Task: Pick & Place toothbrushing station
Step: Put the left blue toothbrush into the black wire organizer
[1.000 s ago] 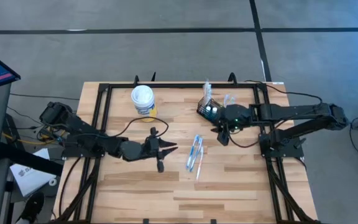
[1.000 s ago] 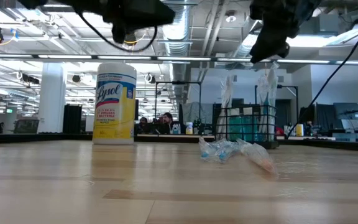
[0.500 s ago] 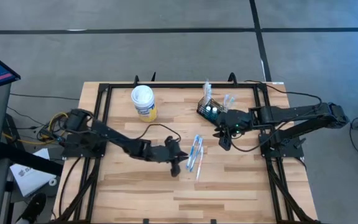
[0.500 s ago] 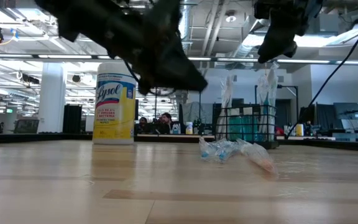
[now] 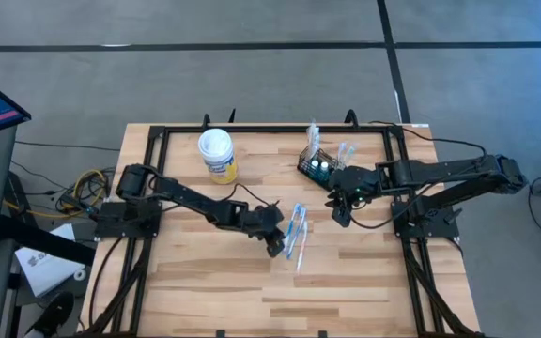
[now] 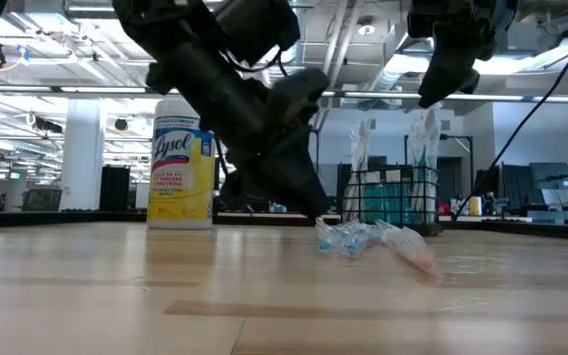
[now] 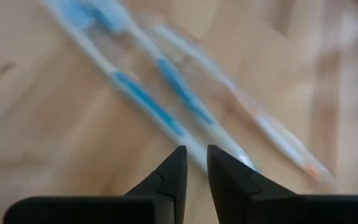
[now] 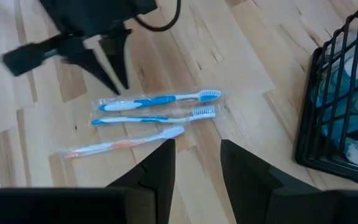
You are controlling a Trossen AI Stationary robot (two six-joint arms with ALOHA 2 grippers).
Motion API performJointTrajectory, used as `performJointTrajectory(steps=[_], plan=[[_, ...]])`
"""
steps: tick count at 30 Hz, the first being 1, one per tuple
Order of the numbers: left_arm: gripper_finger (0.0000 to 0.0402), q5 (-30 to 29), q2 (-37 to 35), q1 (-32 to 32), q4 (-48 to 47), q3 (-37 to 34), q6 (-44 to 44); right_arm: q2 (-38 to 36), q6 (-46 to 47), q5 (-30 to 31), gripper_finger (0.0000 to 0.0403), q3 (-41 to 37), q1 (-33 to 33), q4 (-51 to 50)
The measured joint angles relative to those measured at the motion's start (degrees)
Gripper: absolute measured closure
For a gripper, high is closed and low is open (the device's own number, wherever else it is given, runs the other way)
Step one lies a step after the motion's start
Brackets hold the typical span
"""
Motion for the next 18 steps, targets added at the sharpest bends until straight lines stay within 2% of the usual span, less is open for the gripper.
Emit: performJointTrajectory(steps=[4,10,18], plan=[[0.0341,1.9,0.4,1.5,0.0,0.0,-1.3,0.0,0.0,0.0,0.0284,0.0,0.0,-0.2],[0.0315,5.5,1.5,2.4,0.7,-0.1,-2.8,0.0,0.0,0.0,0.0285,0.0,0.0,-0.2],[0.0285,5.5,3.3,2.4,2.7,-0.1,-3.1,0.0,0.0,0.0,0.0285,0.0,0.0,-0.1]])
